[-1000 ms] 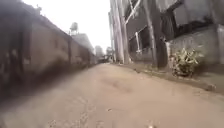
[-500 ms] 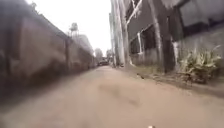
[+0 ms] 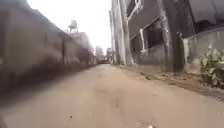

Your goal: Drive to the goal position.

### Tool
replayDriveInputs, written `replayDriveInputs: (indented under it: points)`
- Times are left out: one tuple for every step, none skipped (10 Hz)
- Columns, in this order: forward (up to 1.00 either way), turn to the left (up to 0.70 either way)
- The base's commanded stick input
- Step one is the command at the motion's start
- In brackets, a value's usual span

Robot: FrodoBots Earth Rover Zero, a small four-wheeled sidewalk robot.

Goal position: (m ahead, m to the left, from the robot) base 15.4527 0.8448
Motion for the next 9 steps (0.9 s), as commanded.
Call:
replayDriveInputs:
  points:
    - [1.00,0.00]
    - [1.00,0.00]
    - [1.00,0.00]
    - [1.00,0.00]
    - [1.00,0.00]
    - [1.00,0.00]
    - [1.00,0.00]
    - [1.00,0.00]
    - [1.00,0.00]
